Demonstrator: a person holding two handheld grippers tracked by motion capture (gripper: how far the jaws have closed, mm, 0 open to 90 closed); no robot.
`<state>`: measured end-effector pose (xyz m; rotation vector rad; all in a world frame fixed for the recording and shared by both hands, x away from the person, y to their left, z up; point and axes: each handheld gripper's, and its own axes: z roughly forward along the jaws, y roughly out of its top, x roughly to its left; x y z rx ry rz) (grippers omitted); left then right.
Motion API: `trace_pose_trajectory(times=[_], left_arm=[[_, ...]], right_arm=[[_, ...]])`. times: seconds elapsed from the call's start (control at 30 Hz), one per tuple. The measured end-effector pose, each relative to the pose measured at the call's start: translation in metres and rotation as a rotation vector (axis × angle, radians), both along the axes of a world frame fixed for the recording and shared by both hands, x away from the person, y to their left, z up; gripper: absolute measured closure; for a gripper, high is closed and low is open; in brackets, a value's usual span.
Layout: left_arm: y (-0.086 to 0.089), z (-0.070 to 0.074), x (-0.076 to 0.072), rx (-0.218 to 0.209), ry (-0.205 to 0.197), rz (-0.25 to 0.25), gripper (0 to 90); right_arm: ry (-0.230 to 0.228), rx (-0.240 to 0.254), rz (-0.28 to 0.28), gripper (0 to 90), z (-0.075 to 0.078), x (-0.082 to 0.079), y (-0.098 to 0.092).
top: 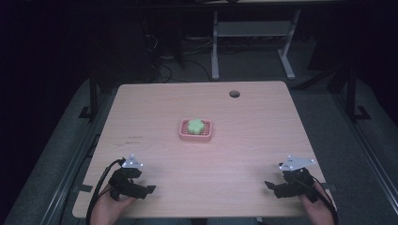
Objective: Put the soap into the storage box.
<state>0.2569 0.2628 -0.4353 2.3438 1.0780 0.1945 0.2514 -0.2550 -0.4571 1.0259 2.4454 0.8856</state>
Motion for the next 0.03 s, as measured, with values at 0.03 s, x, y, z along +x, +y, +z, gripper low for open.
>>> trace_pose_trajectory(times=[0.03], left_arm=[[0.0012,-0.0001,0.0005,-0.002,0.006,0.012,19.2]], right_arm=[[0.002,0.002,-0.001,14.0,0.0003,-0.0002,0.0005]])
